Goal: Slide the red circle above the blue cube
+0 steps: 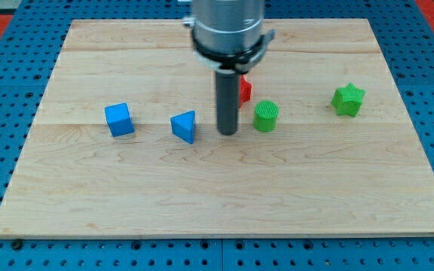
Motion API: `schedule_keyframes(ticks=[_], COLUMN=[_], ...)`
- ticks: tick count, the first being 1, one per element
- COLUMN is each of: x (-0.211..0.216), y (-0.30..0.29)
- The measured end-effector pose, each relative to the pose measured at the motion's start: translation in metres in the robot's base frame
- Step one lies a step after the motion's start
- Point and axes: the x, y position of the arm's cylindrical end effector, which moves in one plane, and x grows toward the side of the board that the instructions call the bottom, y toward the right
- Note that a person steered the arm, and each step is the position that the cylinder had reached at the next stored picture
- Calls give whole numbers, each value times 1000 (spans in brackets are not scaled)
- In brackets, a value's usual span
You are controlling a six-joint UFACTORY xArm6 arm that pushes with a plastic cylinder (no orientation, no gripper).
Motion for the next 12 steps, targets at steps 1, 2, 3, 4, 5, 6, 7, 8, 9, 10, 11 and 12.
schedule_keyframes(ticks=[1,2,3,4,5,6,7,8,9,10,11,12], x=[-23,-24,-14,7,-8,-29,-27,-27,-26,18,42,49], y=[26,77,77,76,109,145,121,104,97,101,112,112])
